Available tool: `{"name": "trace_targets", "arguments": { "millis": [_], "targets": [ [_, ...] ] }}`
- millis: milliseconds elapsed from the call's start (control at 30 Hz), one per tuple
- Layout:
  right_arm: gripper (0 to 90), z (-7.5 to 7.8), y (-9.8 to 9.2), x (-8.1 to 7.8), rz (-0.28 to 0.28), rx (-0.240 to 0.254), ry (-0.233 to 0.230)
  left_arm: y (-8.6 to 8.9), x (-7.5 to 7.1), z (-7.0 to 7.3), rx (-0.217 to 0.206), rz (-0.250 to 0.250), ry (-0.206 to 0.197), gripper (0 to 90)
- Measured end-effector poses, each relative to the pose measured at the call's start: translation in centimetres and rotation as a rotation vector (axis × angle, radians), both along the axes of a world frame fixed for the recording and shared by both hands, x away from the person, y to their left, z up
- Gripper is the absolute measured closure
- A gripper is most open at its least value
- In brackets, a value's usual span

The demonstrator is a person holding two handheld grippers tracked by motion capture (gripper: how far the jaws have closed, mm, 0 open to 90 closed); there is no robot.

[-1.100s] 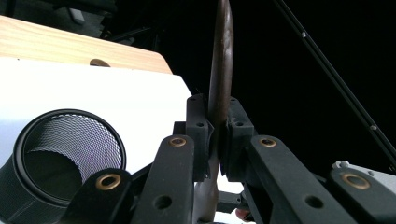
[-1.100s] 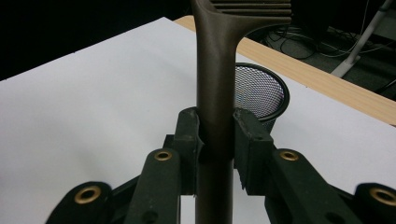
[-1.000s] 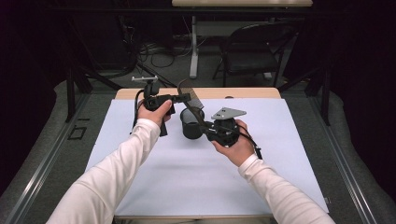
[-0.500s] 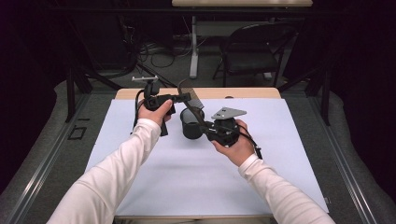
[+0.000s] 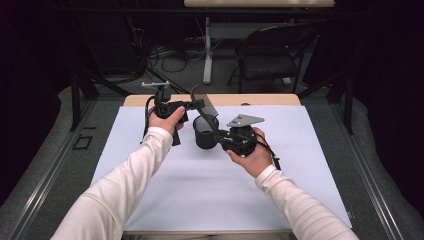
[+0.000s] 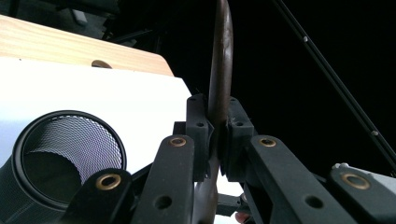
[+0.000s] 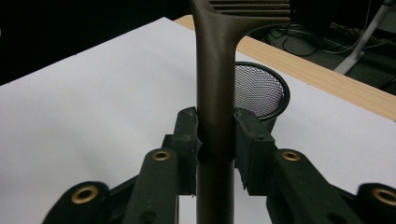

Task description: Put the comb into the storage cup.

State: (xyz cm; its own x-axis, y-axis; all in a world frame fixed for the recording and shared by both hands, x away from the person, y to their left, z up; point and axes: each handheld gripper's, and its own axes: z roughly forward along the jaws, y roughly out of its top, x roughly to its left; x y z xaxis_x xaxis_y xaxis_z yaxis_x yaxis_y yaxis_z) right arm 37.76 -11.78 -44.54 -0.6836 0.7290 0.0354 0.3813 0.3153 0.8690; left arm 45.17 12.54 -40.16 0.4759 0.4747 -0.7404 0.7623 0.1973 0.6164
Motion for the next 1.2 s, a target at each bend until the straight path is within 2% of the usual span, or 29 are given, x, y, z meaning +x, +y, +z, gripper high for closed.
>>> {"name": "trace_targets", "arguments": {
  "millis": [233, 333, 700, 833, 1033, 1200],
  "targets": [
    [60.2, -0.02, -0.04, 0.16, 0.005, 0.029, -0.011, 0.01, 0.06, 0.06, -0.008, 0.009, -0.007, 84.3],
    [54.0, -0.07, -0.03, 0.23, 0.005, 0.028, -0.038, 0.01, 0.16, 0.04, -0.008, 0.011, -0.015, 84.3],
    [40.1, -0.18, -0.25, 0.48, -0.009, 0.026, -0.086, 0.11, 0.23, 0.14, -0.002, 0.027, -0.059, 84.3],
    [37.1, -0.23, -0.27, 0.54, -0.008, 0.029, -0.087, 0.15, 0.15, 0.27, 0.008, 0.034, -0.076, 84.3],
    [34.8, -0.23, -0.28, 0.47, -0.004, 0.023, -0.087, 0.38, -0.08, 0.63, 0.023, 0.053, -0.120, 84.3],
    [32.4, -0.29, -0.29, 0.41, 0.006, 0.023, -0.090, 0.54, -0.27, 0.96, 0.035, 0.061, -0.174, 84.3]
  ]
}}
